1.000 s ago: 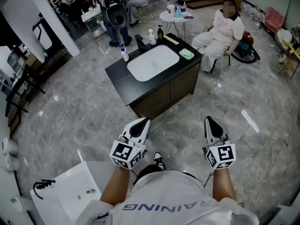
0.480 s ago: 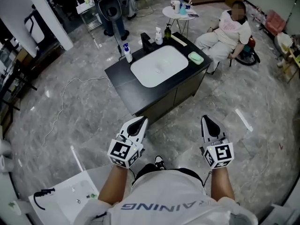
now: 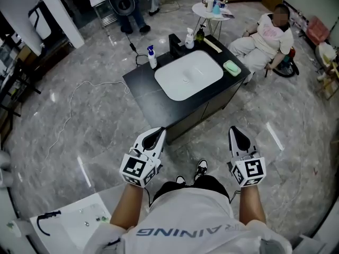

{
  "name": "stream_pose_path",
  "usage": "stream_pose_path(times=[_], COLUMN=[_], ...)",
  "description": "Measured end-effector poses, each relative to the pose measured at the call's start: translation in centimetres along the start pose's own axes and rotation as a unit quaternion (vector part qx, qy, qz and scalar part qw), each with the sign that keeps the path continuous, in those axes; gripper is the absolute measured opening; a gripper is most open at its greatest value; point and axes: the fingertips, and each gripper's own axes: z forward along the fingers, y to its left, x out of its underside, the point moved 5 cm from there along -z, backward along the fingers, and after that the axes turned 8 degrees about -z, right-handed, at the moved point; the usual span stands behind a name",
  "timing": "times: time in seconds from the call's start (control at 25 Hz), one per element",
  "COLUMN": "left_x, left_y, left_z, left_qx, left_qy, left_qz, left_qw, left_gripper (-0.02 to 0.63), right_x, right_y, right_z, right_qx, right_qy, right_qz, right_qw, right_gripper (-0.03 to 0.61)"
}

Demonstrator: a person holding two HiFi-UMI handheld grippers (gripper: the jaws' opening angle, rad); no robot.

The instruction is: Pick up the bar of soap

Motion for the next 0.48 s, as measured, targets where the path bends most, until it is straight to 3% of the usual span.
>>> stream_pose_path(times=[0.24, 0.48], left_x=[0.0, -1.5], left_y=[1.8, 3.2], left_z=[2.2, 6.3], left_qx=[-0.012, -0.031], left_qy=[-0.001, -0.005], left_qz=[-0.004, 0.001], left_qw=[0.9999, 0.9995], left_gripper=[0.002, 0.002], right_x=[0.3, 0.1], right_y=[-0.4, -3.8], right_z=[4.4, 8.8], right_qx=[-0.033, -0.047], right_qy=[-0.009, -0.013], right_qz=[-0.005, 0.008], right_qw=[0.999, 0.999], right_gripper=[0.018, 0.018])
